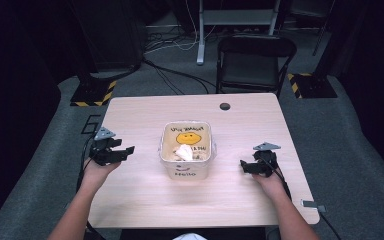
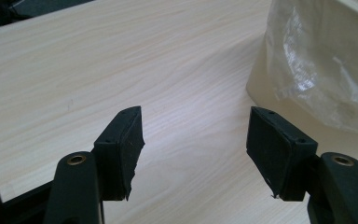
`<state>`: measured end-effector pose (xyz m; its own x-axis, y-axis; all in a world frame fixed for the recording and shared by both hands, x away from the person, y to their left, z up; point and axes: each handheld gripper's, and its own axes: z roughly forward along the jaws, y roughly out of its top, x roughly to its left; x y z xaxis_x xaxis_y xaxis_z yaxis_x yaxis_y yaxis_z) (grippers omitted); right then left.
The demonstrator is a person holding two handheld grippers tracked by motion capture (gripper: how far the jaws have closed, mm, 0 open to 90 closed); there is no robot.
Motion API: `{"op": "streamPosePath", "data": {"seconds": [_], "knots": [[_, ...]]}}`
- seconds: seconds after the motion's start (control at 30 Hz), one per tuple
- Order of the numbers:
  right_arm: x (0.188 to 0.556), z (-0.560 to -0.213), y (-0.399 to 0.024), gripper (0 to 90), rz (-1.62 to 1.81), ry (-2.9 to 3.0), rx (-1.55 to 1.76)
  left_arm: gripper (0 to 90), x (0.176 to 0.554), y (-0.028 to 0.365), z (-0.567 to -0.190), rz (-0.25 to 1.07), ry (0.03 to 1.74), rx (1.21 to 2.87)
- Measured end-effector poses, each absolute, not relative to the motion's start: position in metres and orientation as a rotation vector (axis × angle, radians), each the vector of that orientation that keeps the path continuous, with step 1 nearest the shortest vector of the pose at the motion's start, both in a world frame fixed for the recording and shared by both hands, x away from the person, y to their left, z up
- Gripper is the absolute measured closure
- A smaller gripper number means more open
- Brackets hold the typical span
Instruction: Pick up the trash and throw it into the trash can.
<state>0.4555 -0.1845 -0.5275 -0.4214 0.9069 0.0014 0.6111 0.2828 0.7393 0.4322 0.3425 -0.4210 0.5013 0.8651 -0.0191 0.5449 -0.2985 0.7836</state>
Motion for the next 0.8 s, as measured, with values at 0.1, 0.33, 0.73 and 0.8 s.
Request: {"op": "streamPosePath", "data": {"seconds": [0.1, 0.33, 0.73, 0.8], "knots": [[0.456, -0.528, -0.185, 13.1, 0.945, 2.136, 1.363, 35.9, 0.429, 0.346, -0.431, 0.535, 1.168, 1.977], [0.456, -0.528, -0.185, 13.1, 0.945, 2.136, 1.364, 35.8, 0.425, 0.351, -0.454, 0.524, 1.196, 1.981], [0.456, -0.528, -0.184, 13.1, 0.945, 2.136, 1.364, 35.3, 0.420, 0.353, -0.484, 0.498, 1.232, 1.991], [0.456, -0.528, -0.184, 13.1, 0.945, 2.135, 1.364, 35.2, 0.420, 0.354, -0.487, 0.497, 1.233, 1.996]]}}
